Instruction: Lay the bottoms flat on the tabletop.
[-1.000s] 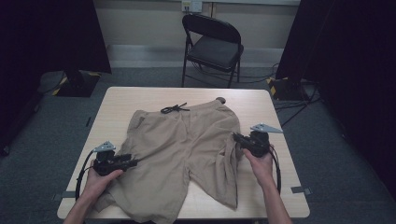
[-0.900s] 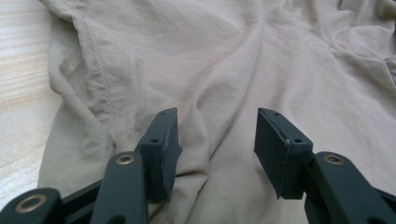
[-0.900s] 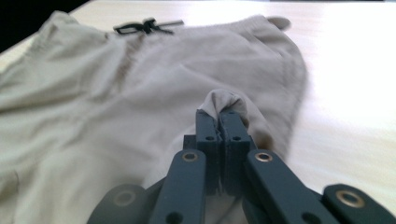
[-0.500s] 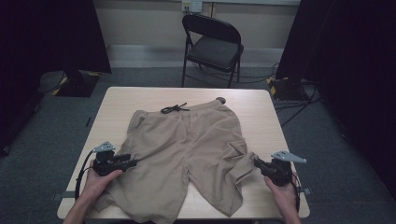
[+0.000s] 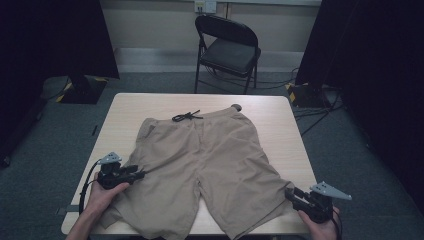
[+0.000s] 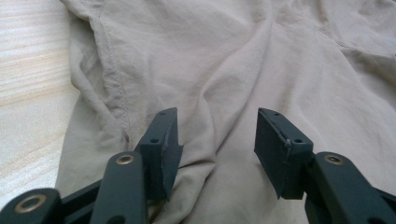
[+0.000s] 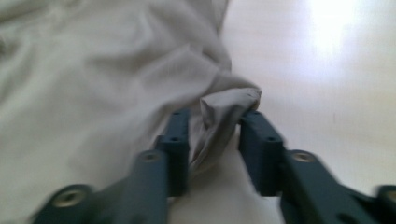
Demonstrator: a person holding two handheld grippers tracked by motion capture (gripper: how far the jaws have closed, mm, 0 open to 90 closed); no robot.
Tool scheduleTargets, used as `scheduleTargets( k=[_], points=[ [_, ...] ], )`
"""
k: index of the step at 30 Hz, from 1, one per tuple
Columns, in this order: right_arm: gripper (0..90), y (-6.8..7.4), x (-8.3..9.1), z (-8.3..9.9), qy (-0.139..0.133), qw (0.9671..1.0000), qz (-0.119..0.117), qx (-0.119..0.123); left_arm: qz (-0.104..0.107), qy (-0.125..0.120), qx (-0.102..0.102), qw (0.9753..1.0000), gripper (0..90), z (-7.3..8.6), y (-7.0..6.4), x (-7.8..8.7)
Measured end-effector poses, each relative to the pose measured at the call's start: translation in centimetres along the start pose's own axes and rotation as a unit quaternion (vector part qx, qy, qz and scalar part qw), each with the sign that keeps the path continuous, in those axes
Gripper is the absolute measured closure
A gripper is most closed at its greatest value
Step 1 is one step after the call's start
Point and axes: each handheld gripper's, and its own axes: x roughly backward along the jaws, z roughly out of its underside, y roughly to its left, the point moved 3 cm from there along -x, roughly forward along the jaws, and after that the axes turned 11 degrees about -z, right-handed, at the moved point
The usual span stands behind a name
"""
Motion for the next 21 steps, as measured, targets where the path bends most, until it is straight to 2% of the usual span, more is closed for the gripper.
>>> scheduleTargets(
  k=[4,5,7,8,10,13,16,19,21],
  points=[
    [56.6,1.0,-1.8,-2.1,-0.01,0.9997,-0.011,0.019,-0.01,0.0,-0.014,0.9999,49.5,0.0,-0.2,0.0],
    [57.6,1.3,-2.5,-2.5,-0.009,0.9995,-0.021,0.024,-0.014,-0.001,-0.022,0.9997,49.5,0.1,-0.4,0.1],
    [58.6,1.7,-4.0,-2.9,0.008,0.9989,-0.023,0.04,-0.02,0.0,-0.031,0.9993,49.4,0.2,-0.6,0.2],
    [59.2,1.8,-4.9,-3.0,0.019,0.9986,-0.025,0.042,-0.018,0.0,-0.03,0.9994,49.4,0.3,-0.7,0.3],
    [58.0,1.7,-5.5,-3.1,0.02,0.9987,-0.021,0.041,-0.018,0.003,-0.028,0.9994,49.3,0.5,-0.8,0.6],
    [56.0,1.6,-5.1,-3.5,0.014,0.9989,-0.017,0.042,-0.012,0.004,-0.031,0.9994,49.2,0.9,-1.1,1.1],
    [52.9,1.2,-3.7,-4.1,0.0,0.9993,-0.009,0.035,-0.007,0.007,-0.021,0.9997,48.4,1.3,-1.3,1.6],
    [49.2,0.9,-2.6,-4.2,-0.01,0.9995,0.001,0.029,-0.002,0.015,-0.019,0.9997,45.3,1.5,-1.6,1.9],
    [48.4,1.0,-2.3,-4.3,-0.019,0.9995,-0.002,0.027,-0.003,0.025,-0.032,0.9992,43.0,1.4,-1.8,2.0]
  ],
)
